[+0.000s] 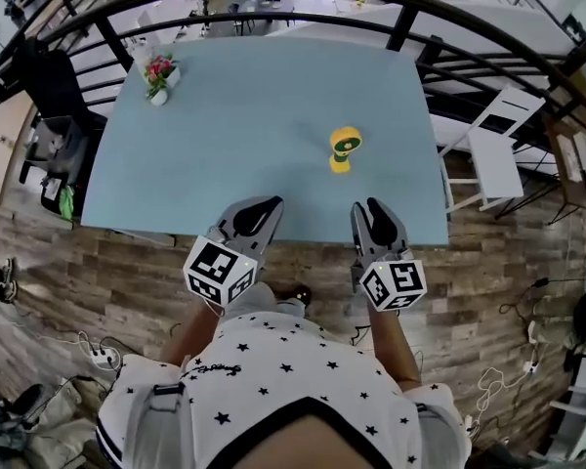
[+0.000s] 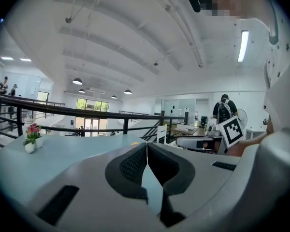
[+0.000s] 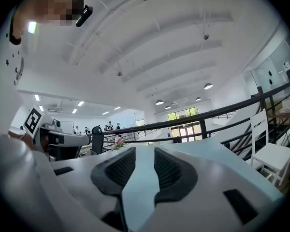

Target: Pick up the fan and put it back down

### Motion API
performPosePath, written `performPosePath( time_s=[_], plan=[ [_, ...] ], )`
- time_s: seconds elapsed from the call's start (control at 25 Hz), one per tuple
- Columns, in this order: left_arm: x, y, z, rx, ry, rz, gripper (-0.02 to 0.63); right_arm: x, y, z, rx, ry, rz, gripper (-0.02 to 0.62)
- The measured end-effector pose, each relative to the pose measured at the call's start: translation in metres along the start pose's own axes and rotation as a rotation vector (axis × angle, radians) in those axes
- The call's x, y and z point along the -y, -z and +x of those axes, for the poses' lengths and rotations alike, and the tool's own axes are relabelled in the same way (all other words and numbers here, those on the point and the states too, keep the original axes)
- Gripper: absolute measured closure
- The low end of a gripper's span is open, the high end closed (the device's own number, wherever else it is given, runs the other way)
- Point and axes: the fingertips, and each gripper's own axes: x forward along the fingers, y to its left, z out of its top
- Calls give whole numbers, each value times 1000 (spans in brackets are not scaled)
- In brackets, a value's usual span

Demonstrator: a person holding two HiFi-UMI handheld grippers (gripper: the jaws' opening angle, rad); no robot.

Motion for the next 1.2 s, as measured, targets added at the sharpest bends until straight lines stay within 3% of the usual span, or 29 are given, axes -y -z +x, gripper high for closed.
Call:
performPosePath(
  time_s=[0.28,0.68,1.2],
  plan=[
    [-17,3,8,-21,-63,-6,577,27,19,25,-36,20,17,472],
    [-47,-7,54,-28,-51,0,577,62,48,76,-114,74,-11,431],
    [-103,-6,89,-82,-92,-14,577,94,123,151,-292,134,-23,387]
  ],
)
